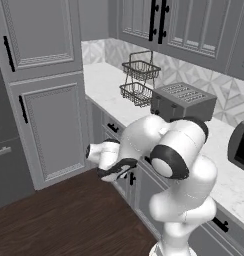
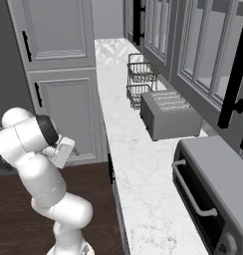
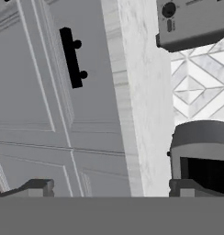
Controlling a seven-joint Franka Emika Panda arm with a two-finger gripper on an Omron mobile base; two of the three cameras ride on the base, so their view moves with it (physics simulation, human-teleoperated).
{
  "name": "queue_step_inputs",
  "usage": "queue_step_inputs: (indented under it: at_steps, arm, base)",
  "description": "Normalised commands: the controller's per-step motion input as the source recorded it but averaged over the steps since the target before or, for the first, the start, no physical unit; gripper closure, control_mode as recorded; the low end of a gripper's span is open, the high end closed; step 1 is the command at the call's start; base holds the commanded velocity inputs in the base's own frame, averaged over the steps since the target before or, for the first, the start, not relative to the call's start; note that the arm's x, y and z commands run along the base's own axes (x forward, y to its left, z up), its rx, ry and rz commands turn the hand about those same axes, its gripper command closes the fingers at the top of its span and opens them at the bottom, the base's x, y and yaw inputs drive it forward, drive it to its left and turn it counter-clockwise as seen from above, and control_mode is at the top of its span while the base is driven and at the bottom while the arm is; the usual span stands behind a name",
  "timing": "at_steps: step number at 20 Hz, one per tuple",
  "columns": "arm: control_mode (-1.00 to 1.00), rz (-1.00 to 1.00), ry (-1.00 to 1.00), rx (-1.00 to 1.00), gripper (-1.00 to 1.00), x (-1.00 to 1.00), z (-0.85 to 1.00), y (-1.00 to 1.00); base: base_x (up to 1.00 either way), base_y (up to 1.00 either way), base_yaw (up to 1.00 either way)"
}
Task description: Take a straw from the drawer in front and place it inside the glass cup on the dining counter.
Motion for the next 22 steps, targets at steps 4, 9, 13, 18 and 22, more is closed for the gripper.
queue_step_inputs:
  at_steps: [4,9,13,18,22]
  arm:
    - [-1.0,-0.09,-0.13,-0.08,-1.0,0.35,-0.49,-0.33]
    - [-1.0,-0.09,-0.08,-0.08,-1.0,0.48,-0.37,-0.26]
    - [-1.0,-0.06,-0.01,-0.06,-1.0,0.34,-0.34,-0.21]
    - [-1.0,0.0,0.01,0.0,-1.0,0.32,-0.25,-0.39]
    - [-1.0,0.08,0.04,0.0,-1.0,0.45,-0.14,-0.39]
  base:
    - [0.0,0.0,0.0]
    - [0.0,0.0,0.0]
    - [0.0,0.0,0.0]
    - [0.0,0.0,0.0]
    - [0.0,0.0,0.0]
